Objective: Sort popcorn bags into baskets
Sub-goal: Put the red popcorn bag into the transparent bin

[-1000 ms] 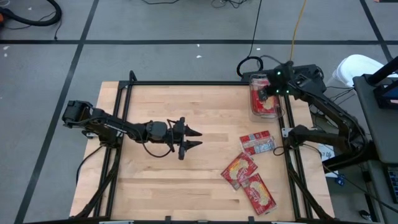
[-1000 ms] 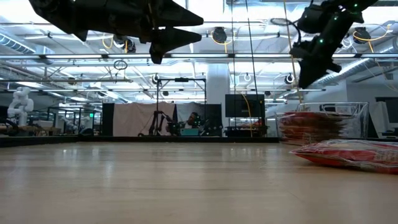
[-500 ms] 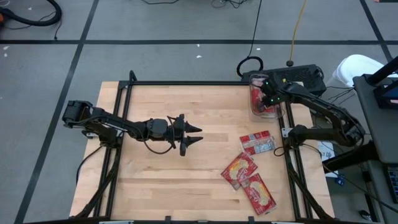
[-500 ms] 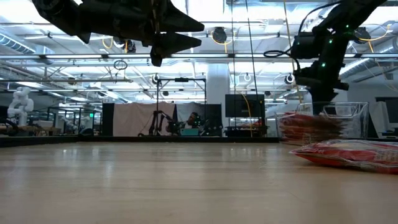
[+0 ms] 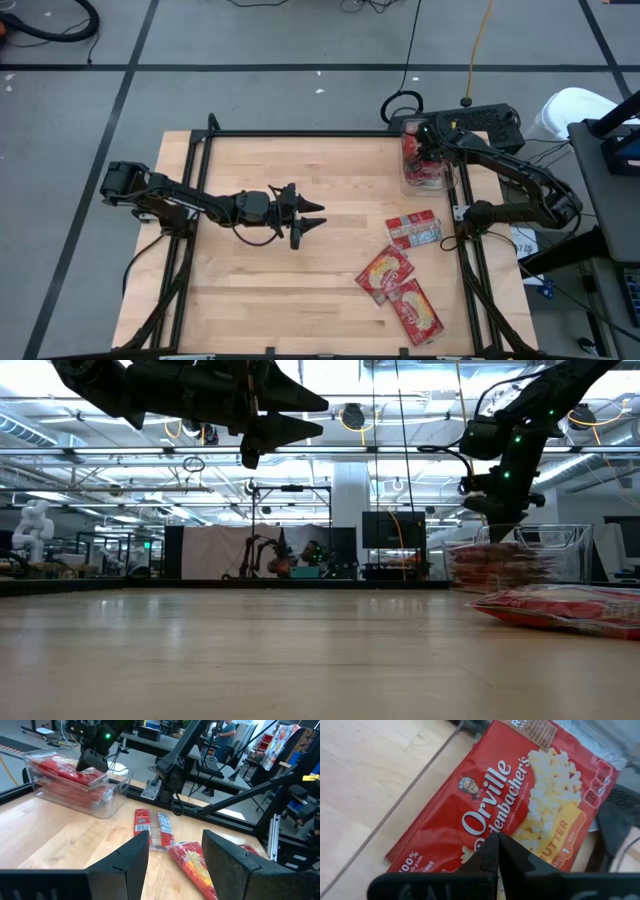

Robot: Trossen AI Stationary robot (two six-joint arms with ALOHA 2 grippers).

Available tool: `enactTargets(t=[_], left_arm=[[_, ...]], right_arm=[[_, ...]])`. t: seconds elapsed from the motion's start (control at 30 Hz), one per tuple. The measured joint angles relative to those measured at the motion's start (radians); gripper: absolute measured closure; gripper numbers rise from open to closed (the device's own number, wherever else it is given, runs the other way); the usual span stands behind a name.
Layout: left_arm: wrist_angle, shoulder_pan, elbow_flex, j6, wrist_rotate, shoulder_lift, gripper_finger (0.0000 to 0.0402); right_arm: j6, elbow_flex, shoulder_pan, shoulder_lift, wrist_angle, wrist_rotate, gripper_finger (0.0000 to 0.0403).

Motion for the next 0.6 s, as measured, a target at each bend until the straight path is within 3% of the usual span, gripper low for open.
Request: enactTargets(t=[0.2,0.37,0.47,0.6], left_arm=[[0.0,-0.008,0.0,-0.008,-0.001,0.0,0.0215],[-0.001,-0.033,0.0,-0.007,-0.006,0.0,0.0215],[-0.005,-0.052,0.0,-0.003,-0.024,0.0,0.0215],[-0.023,-0.07,0.0,-0.004,-0.053,0.0,0.0215]], right_arm=[[0.018,-0.002,0.01,-0.053,0.003,0.006,0.0401],[0.109,-0.002,0.079,-0.181,-0.003,-0.047,0.0401],[0.224,-0.014,0.177,-0.265,-0.01,-0.075,0.0401],[0.421,-0.098,0.395,-0.355,0.092,-0.072,0.0401]])
